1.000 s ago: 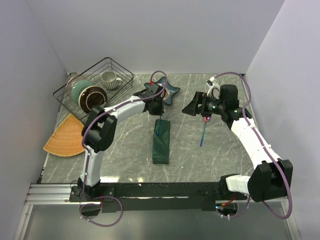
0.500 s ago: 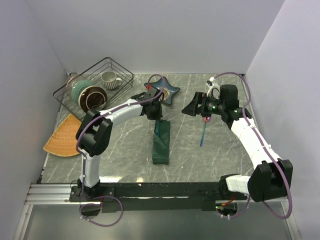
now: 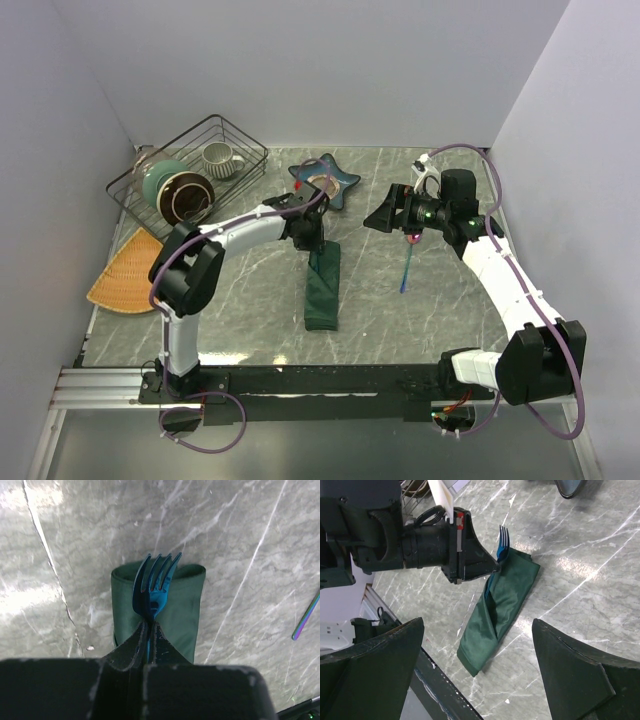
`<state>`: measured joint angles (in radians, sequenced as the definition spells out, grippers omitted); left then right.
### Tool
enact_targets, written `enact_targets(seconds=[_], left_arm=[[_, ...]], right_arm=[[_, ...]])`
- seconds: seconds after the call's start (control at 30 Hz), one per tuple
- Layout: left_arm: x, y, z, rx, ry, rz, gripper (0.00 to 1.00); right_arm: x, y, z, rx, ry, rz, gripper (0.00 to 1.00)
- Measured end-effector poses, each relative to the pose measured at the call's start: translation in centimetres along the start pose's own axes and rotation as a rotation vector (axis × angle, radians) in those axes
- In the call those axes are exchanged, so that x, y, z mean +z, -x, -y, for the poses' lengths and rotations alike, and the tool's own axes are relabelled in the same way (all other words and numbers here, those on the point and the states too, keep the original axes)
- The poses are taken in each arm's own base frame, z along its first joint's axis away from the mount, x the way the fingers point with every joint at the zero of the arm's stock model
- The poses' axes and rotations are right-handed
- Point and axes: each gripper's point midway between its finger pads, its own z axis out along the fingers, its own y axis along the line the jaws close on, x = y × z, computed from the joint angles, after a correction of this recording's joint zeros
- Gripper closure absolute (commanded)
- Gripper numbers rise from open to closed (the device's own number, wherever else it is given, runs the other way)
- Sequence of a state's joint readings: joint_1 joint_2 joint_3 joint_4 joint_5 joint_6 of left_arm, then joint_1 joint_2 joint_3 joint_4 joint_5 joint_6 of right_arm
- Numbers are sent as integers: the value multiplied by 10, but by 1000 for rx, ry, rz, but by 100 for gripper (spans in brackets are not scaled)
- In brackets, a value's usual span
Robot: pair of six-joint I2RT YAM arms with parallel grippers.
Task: Fold the napkin into a case and place the utensils inside
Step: Insert the fork into the folded napkin.
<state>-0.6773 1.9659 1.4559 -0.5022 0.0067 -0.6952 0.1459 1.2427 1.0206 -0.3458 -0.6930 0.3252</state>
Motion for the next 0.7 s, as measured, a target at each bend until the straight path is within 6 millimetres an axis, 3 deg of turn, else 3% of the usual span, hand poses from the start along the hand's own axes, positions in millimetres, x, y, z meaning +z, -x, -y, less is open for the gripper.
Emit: enact_targets(seconds=[0.7], left_arm=[[-2,-39,-7,-1,17,-63,93]], right_arm=[[0,-3,1,-8,-3,-8,2]])
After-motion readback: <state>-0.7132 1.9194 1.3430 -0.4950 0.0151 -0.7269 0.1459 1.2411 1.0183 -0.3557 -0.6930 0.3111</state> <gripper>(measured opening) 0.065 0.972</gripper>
